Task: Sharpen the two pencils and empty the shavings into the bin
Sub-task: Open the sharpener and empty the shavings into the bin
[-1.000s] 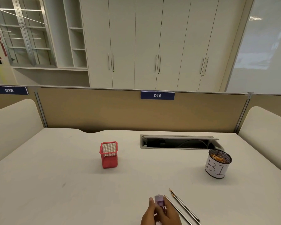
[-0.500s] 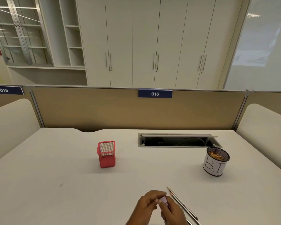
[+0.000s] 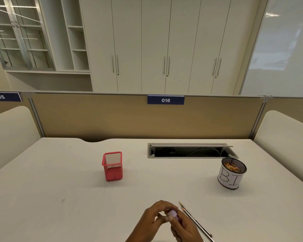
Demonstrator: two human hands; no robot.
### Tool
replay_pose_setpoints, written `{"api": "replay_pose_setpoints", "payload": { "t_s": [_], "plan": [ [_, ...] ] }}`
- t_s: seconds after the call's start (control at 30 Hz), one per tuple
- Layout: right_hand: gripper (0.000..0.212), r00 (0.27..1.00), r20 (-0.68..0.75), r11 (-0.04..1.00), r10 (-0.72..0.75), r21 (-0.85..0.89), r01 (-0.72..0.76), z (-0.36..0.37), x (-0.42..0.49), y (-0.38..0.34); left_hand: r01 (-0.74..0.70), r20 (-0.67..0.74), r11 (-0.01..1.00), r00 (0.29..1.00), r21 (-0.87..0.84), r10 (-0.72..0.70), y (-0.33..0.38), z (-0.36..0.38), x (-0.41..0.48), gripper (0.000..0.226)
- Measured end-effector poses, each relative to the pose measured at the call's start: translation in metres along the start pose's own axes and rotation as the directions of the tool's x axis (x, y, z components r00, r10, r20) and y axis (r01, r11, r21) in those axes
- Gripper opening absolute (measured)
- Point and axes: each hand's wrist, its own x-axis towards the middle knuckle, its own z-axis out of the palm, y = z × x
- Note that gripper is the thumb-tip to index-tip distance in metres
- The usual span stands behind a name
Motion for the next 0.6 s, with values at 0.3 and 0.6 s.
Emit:
{"api": "replay_pose_setpoints", "payload": {
  "t_s": [0.3,0.6],
  "plan": [
    [0.034,0.999,0.030,0.999,0.027,0.024,-0.028,-0.007,0.004,-0.006,0.169,-0.025,0.915,0.981,-0.365,-0.191,-0.016,-0.002,0.000,0.068],
    [0.031,1.000,0.005,1.000,0.005,0.001,-0.005,-0.009,0.007,-0.009,0.189,-0.044,0.619,0.939,-0.762,-0.340,-0.019,0.013,0.012,0.102]
  ]
}}
